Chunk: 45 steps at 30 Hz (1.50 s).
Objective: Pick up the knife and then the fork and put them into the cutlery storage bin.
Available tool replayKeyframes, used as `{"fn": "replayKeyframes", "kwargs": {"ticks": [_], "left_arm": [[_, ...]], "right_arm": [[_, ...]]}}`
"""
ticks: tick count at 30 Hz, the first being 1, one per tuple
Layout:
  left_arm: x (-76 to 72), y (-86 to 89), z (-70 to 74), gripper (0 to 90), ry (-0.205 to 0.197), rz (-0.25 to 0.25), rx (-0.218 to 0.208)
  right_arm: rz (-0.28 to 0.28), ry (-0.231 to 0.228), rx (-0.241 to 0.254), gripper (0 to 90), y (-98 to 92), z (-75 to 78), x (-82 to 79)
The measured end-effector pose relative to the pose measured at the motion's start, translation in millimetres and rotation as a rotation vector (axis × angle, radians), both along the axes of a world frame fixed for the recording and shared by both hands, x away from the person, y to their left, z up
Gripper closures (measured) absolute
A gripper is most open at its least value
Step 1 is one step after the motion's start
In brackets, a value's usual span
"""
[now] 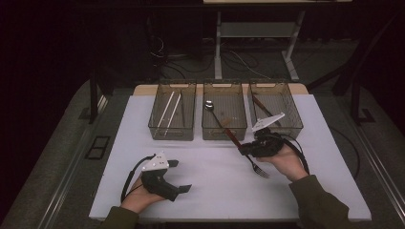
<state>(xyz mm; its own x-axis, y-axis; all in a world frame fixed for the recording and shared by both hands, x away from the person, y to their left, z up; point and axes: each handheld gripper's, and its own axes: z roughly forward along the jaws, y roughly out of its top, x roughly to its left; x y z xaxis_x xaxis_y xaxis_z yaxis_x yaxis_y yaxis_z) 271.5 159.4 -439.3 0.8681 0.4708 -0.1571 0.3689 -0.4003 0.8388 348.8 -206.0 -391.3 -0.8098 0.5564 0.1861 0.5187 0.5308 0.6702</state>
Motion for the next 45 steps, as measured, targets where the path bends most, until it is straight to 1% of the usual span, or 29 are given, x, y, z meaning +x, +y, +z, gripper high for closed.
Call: {"fn": "replayKeyframes", "kwargs": {"ticks": [6, 11, 15, 17, 20, 25, 31, 34, 38, 40, 44, 45], "left_arm": [[2.9, 0.5, -1.3, 0.0, -0.003, 0.001, 0.004], [5.3, 0.4, -2.5, 0.0, -0.003, 0.004, 0.005], [4.5, 0.5, -2.0, 0.0, -0.006, 0.002, 0.01], [3.6, 0.3, -1.7, 0.0, -0.008, 0.002, 0.012], [3.1, 0.4, -1.8, 0.0, -0.008, 0.002, 0.016], [2.9, 1.0, -1.8, 0.0, -0.009, 0.006, 0.012], [2.8, 0.8, -1.8, 0.0, -0.008, 0.006, 0.012], [3.0, 1.1, -1.5, 0.0, -0.005, 0.008, 0.008], [3.0, 1.2, -1.4, 0.0, -0.003, 0.01, 0.004], [3.2, 1.2, -1.6, 0.0, 0.0, 0.012, 0.002], [3.4, 1.4, -1.4, 0.0, -0.002, 0.013, 0.0], [3.5, 1.4, -1.4, 0.0, -0.001, 0.012, 0.0]], "right_arm": [[-0.039, -0.048, 0.039, 77.0, -14.8, 4.3, -1.4], [-0.084, -0.081, 0.092, 77.0, -29.5, 13.0, -0.4], [-0.124, -0.111, 0.141, 77.0, -41.3, 19.6, 0.0], [-0.143, -0.122, 0.158, 77.0, -46.5, 22.7, 0.0], [-0.174, -0.152, 0.185, 77.0, -54.0, 28.3, -0.5], [-0.218, -0.194, 0.227, 77.0, -66.1, 36.4, -1.6], [-0.27, -0.239, 0.254, 77.0, -78.7, 44.6, -1.6], [-0.298, -0.252, 0.275, 77.0, -86.2, 48.7, -0.2], [-0.327, -0.27, 0.289, 77.0, -94.8, 54.9, 4.0], [-0.345, -0.286, 0.3, 77.0, -98.4, 57.4, 6.6], [-0.382, -0.306, 0.299, 77.0, -103.3, 60.4, 14.4], [-0.392, -0.317, 0.297, 77.0, -104.4, 61.4, 16.4]]}}
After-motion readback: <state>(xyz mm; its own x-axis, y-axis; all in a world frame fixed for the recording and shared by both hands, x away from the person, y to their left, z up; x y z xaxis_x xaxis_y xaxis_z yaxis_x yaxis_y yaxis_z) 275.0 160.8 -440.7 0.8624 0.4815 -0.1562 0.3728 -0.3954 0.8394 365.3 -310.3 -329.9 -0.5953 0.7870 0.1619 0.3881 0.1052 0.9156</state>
